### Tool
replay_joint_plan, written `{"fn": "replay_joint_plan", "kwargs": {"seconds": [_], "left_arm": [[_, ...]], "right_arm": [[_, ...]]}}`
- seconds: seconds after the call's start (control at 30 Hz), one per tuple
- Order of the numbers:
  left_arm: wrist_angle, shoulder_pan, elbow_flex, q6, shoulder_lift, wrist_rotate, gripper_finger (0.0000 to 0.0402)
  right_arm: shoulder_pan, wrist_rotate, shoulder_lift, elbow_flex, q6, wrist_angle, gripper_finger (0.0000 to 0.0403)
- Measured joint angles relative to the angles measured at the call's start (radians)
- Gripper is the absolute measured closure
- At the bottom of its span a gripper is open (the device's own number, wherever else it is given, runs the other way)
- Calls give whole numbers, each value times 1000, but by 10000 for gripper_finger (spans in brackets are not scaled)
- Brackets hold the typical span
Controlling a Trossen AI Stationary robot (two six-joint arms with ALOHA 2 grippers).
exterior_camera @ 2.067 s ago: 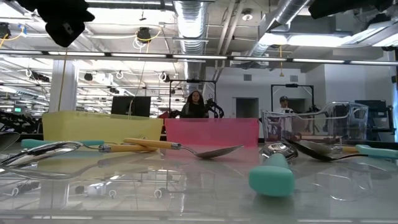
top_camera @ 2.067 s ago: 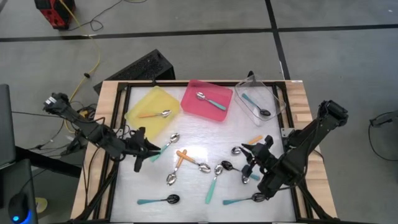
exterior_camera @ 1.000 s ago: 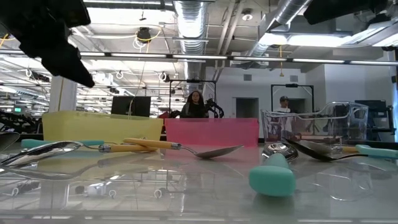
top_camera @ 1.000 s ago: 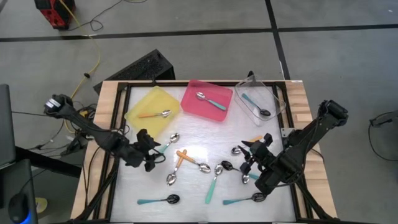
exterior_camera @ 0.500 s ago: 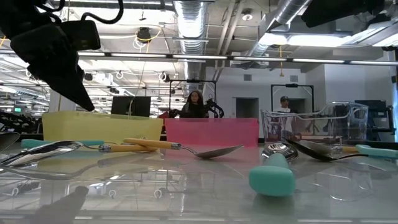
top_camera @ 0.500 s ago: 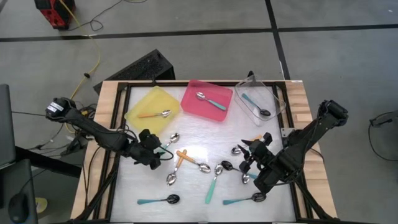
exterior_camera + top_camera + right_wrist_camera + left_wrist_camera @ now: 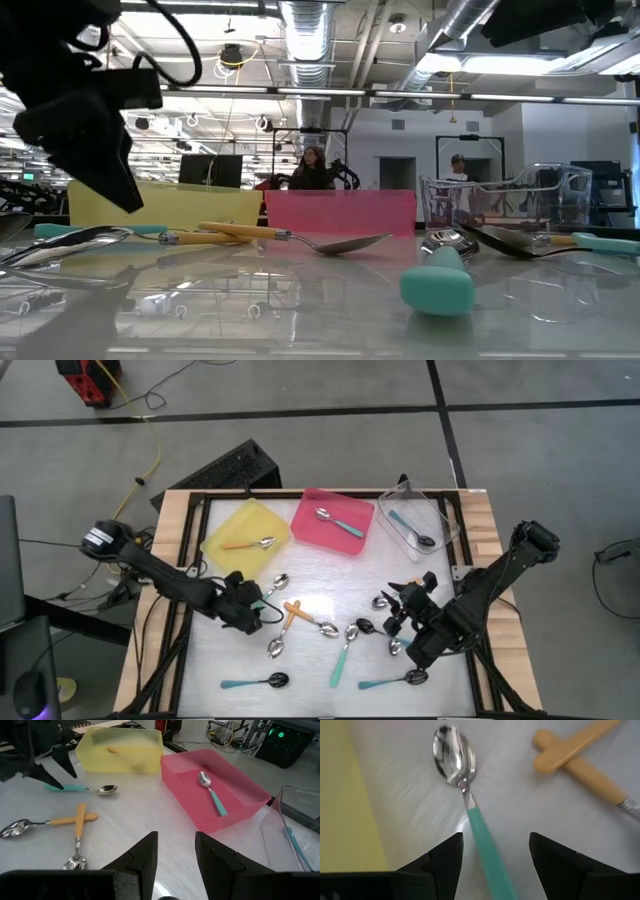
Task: Sort silverware by color (type)
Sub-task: Put the green spoon into the red bin
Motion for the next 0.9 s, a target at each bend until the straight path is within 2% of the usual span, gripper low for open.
{"fn": "replay_joint_plan", "kwargs": {"seconds": [0.3, 0.43, 0.57, 0.77, 0.9], "left_arm": [[5, 0, 0, -61, 118, 15, 187], [11, 1, 3, -74, 147, 59, 193], [12, 1, 3, -117, 148, 87, 239], [19, 0, 4, -138, 147, 106, 363], [24, 0, 2, -140, 148, 97, 365]], "right_arm": [[0, -1, 0, 0, 0, 8, 246], [0, -1, 0, 0, 0, 11, 246], [0, -1, 0, 0, 0, 12, 246], [5, -2, 0, 0, 0, 25, 246], [14, -2, 0, 0, 0, 41, 246]]}}
